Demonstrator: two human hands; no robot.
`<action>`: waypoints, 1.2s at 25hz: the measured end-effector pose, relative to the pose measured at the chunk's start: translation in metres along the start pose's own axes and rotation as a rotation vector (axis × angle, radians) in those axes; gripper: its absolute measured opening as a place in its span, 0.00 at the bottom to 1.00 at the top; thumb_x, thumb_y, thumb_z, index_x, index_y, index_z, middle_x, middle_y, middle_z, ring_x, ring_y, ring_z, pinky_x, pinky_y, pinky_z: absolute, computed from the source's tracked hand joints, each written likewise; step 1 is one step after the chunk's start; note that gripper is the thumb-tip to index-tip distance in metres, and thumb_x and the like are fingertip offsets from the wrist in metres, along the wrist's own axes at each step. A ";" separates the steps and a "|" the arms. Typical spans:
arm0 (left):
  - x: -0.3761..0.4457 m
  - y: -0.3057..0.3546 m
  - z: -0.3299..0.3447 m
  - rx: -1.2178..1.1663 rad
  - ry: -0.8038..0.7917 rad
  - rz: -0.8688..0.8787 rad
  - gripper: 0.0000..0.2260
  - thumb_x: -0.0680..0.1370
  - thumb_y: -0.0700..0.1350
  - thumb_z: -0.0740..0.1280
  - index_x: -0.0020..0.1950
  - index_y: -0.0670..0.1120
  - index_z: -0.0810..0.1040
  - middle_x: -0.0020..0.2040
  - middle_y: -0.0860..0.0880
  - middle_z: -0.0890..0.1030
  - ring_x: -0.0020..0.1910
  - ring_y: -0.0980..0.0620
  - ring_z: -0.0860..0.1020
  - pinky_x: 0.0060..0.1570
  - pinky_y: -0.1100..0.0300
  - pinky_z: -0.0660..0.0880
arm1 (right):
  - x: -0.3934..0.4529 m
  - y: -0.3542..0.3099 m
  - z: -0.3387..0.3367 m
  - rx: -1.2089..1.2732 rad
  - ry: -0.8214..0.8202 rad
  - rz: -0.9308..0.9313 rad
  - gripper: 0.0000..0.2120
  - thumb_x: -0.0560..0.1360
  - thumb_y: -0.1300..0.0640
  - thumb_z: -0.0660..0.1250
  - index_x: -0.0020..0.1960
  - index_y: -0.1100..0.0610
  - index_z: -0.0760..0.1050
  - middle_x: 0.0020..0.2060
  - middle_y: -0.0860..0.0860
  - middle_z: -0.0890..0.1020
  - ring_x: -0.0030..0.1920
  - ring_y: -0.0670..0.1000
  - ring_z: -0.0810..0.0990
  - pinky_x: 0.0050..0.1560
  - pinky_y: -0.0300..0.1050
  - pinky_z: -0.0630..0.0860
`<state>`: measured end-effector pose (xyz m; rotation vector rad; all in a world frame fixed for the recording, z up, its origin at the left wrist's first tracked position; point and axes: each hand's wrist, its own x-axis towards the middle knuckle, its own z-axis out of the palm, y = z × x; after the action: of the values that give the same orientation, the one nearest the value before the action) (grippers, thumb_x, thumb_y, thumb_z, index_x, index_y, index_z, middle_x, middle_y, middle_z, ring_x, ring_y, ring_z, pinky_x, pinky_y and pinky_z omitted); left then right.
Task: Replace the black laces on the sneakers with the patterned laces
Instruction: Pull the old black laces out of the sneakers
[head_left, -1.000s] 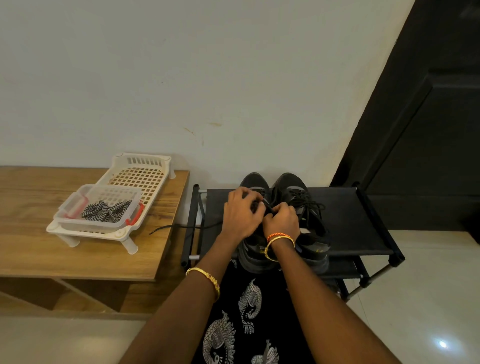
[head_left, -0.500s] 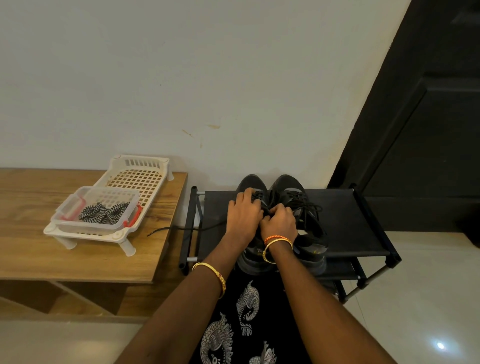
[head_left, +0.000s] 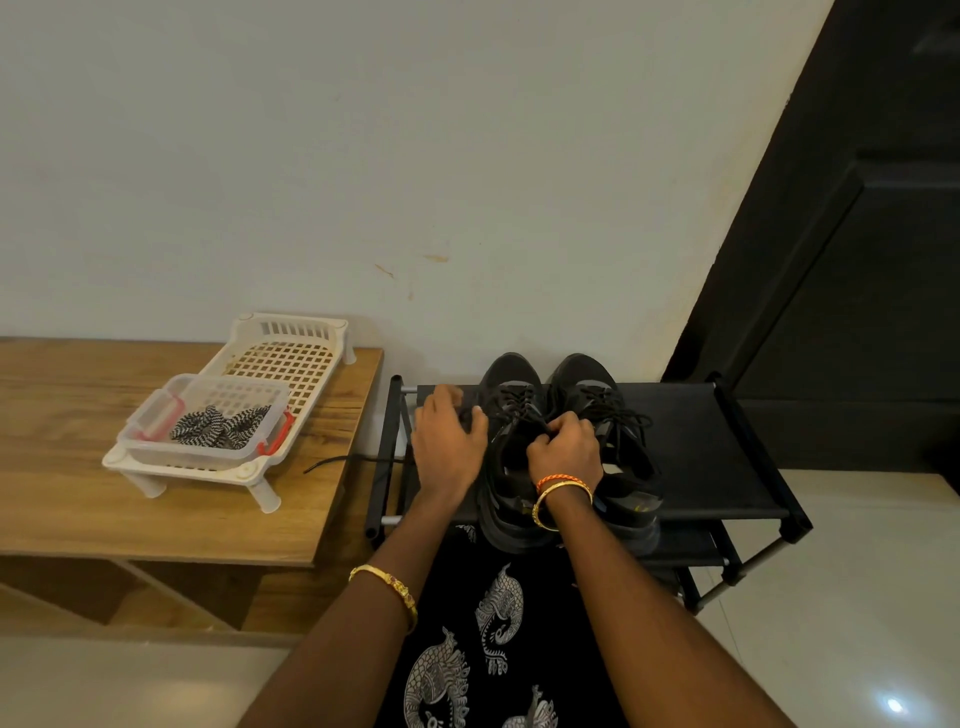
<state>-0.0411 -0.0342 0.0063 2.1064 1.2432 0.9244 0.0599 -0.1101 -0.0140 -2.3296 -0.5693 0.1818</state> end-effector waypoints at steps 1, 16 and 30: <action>0.000 0.003 0.003 0.025 -0.050 0.093 0.12 0.76 0.48 0.67 0.58 0.46 0.76 0.56 0.47 0.75 0.58 0.47 0.72 0.54 0.50 0.72 | 0.000 0.000 0.000 -0.001 0.001 -0.001 0.07 0.73 0.59 0.64 0.51 0.56 0.73 0.52 0.54 0.75 0.53 0.56 0.75 0.48 0.53 0.76; -0.005 0.008 -0.001 0.001 0.012 0.130 0.03 0.74 0.46 0.69 0.43 0.47 0.78 0.65 0.49 0.69 0.67 0.52 0.65 0.63 0.49 0.58 | 0.000 0.000 0.000 0.002 0.008 0.010 0.07 0.73 0.58 0.63 0.50 0.56 0.73 0.52 0.54 0.75 0.53 0.56 0.75 0.45 0.49 0.74; -0.003 0.011 0.029 0.140 -0.254 0.223 0.07 0.76 0.48 0.69 0.52 0.49 0.83 0.72 0.48 0.64 0.72 0.49 0.61 0.65 0.50 0.57 | 0.000 0.001 -0.001 0.023 0.007 0.012 0.07 0.73 0.58 0.64 0.50 0.57 0.73 0.52 0.54 0.75 0.53 0.56 0.76 0.43 0.47 0.71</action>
<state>-0.0139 -0.0440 -0.0047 2.4232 0.9841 0.6476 0.0602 -0.1117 -0.0140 -2.3107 -0.5471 0.1850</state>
